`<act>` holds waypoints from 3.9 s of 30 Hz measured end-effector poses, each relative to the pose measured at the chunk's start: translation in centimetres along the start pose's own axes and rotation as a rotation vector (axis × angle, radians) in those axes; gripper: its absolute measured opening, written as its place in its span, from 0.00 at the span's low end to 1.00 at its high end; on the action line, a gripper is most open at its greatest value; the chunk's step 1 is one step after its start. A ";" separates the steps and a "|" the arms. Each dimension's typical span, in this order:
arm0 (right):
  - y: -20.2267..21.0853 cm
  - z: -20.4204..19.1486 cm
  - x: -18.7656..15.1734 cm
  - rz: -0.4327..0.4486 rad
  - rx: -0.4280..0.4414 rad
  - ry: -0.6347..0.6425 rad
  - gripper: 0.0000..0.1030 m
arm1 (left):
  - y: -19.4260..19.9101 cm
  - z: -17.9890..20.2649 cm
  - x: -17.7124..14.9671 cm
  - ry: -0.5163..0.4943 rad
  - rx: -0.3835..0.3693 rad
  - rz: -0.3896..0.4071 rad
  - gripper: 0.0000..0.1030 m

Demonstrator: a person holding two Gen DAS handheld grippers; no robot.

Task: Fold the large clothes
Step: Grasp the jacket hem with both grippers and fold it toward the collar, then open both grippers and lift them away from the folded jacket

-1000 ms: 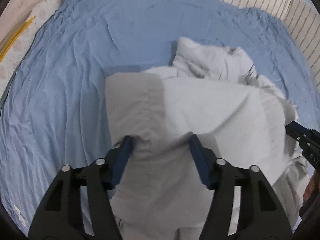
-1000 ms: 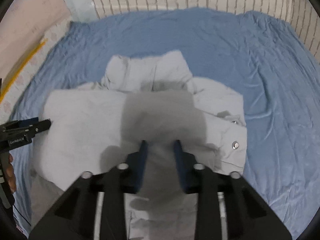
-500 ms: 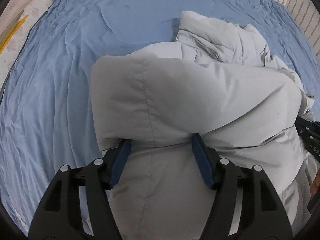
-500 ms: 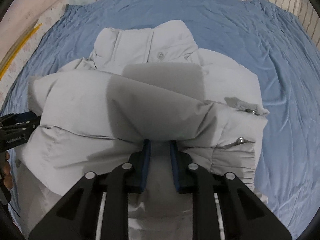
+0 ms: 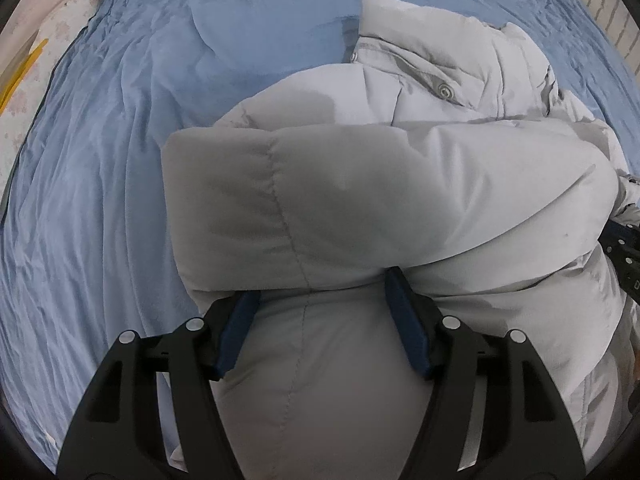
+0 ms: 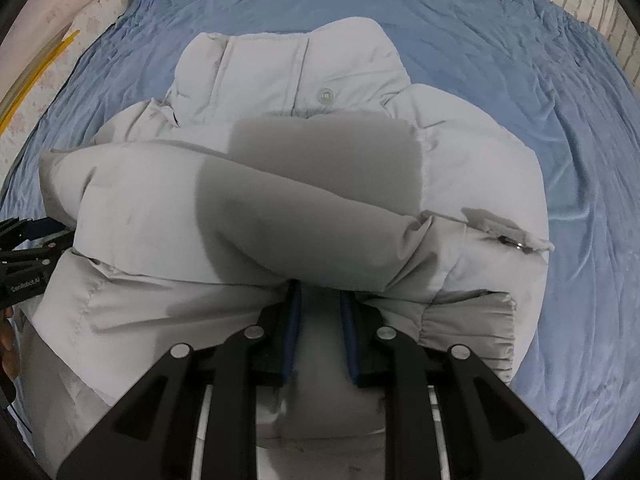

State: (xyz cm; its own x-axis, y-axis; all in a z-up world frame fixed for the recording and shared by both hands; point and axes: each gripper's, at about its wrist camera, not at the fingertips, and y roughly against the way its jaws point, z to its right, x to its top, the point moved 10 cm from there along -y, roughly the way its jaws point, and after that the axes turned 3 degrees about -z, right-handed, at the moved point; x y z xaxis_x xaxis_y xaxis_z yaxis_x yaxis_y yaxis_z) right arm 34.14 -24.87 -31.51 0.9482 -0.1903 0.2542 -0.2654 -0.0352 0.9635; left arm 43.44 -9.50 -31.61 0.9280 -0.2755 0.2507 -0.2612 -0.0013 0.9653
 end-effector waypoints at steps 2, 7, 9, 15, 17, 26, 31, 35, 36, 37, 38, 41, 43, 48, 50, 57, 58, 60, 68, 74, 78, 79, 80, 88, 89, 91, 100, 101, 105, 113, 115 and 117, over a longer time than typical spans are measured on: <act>-0.2 0.0 0.1 -0.004 0.001 0.000 0.19 | -0.2 0.0 0.1 0.001 0.004 -0.006 0.64; -0.6 0.0 0.1 -0.012 0.000 0.001 0.19 | -0.7 -0.2 0.3 0.000 0.009 -0.016 0.64; -0.7 0.0 0.1 -0.012 -0.001 0.001 0.19 | -0.9 -0.2 0.4 -0.001 0.011 -0.018 0.64; -0.7 0.1 0.1 -0.011 -0.001 0.005 0.19 | -0.8 -0.2 0.5 -0.004 0.019 -0.020 0.64; -0.8 0.1 0.1 -0.010 -0.001 0.007 0.19 | -0.9 -0.3 0.6 -0.006 0.024 -0.022 0.64; -1.1 0.1 0.2 -0.009 0.000 0.007 0.19 | -1.3 -0.5 1.3 -0.011 0.034 -0.036 0.64; -1.3 0.3 0.1 -0.006 0.002 0.008 0.19 | -1.4 -0.2 1.7 -0.013 0.041 -0.038 0.64; -1.3 0.3 0.1 -0.006 0.003 0.009 0.19 | -1.0 -0.1 1.2 -0.015 0.048 -0.041 0.64; -1.3 0.3 0.1 -0.006 0.003 0.009 0.19 | -1.0 -0.1 1.2 -0.015 0.049 -0.041 0.64; -1.3 0.3 0.1 -0.005 0.003 0.009 0.19 | -1.0 -0.1 1.3 -0.015 0.049 -0.041 0.64; -1.3 0.3 0.1 -0.005 0.002 0.009 0.19 | -1.0 0.1 1.4 -0.014 0.049 -0.041 0.64; -1.3 0.3 0.1 -0.006 0.003 0.010 0.19 | -1.2 -0.3 1.2 -0.015 0.051 -0.039 0.64; -1.3 0.4 0.0 -0.008 0.002 0.009 0.19 | -1.4 -0.1 1.6 -0.016 0.052 -0.038 0.64; -1.4 0.6 0.2 -0.017 0.009 -0.003 0.19 | -0.8 0.8 1.4 -0.005 0.047 -0.038 0.64; -1.2 0.6 0.1 -0.017 0.022 -0.008 0.20 | 0.3 -0.9 0.9 -0.009 0.035 -0.021 0.64; 5.8 0.9 -1.7 0.187 0.046 -0.012 0.58 | 7.8 -2.7 -2.1 0.025 0.015 0.137 0.78; 6.7 0.9 -2.3 0.205 0.043 -0.006 0.58 | 8.9 -3.0 -2.9 0.033 0.027 0.169 0.79; 8.3 0.5 -4.0 0.226 0.043 0.015 0.58 | 10.8 -3.2 -5.1 0.040 0.045 0.232 0.80; 11.6 2.0 -12.8 0.238 -0.070 0.021 0.57 | 11.4 -3.3 -15.2 0.126 0.017 0.232 0.80; 12.6 5.6 -19.6 0.171 -0.082 -0.107 0.41 | 8.8 -2.6 -19.6 0.206 -0.059 0.164 0.74; 10.7 7.2 -21.4 0.122 -0.083 -0.136 0.34 | 5.2 -1.3 -21.4 0.196 -0.063 0.060 0.54; 10.3 7.1 -21.7 0.113 -0.088 -0.127 0.34 | 4.4 -0.9 -21.7 0.191 -0.065 0.041 0.54; 9.4 7.2 -21.8 0.090 -0.092 -0.117 0.34 | 3.9 -0.9 -22.1 0.188 -0.065 0.024 0.54; 9.1 7.3 -21.6 0.083 -0.092 -0.073 0.36 | 5.0 -0.8 -23.0 0.185 -0.064 -0.009 0.48; 10.1 7.2 -21.5 0.115 -0.086 -0.070 0.38 | 7.1 -0.8 -23.2 0.184 -0.070 0.051 0.49; 12.2 7.2 -22.0 0.180 -0.055 -0.080 0.39 | 10.5 -0.8 -23.7 0.192 -0.075 0.143 0.58; 17.1 6.8 -24.1 0.283 -0.036 -0.101 0.44 | 26.7 3.6 -22.8 0.239 -0.203 0.471 0.70; 17.6 6.9 -24.2 0.296 -0.034 -0.103 0.44 | 28.8 4.5 -22.7 0.222 -0.196 0.514 0.71; 20.0 6.7 -24.3 0.339 -0.034 -0.090 0.44 | 35.9 6.7 -23.3 0.200 -0.204 0.636 0.74; 27.0 5.8 -24.1 0.457 -0.041 -0.045 0.44 | 47.3 9.3 -26.1 0.219 -0.302 0.815 0.77; 28.6 5.6 -24.4 0.478 -0.053 -0.038 0.44 | 48.1 9.5 -27.1 0.226 -0.305 0.817 0.85; 29.8 5.7 -24.9 0.502 -0.072 -0.036 0.50 | 47.8 9.4 -28.0 0.218 -0.241 0.838 0.94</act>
State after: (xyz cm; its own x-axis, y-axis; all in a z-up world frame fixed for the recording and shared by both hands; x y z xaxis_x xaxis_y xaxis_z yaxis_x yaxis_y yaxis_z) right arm 1.63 -26.78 -9.63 0.7001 -0.2002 0.6854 -0.6727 0.1366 0.7272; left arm 2.51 -10.90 6.79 0.4944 0.0934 0.8642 -0.8352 0.3267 0.4424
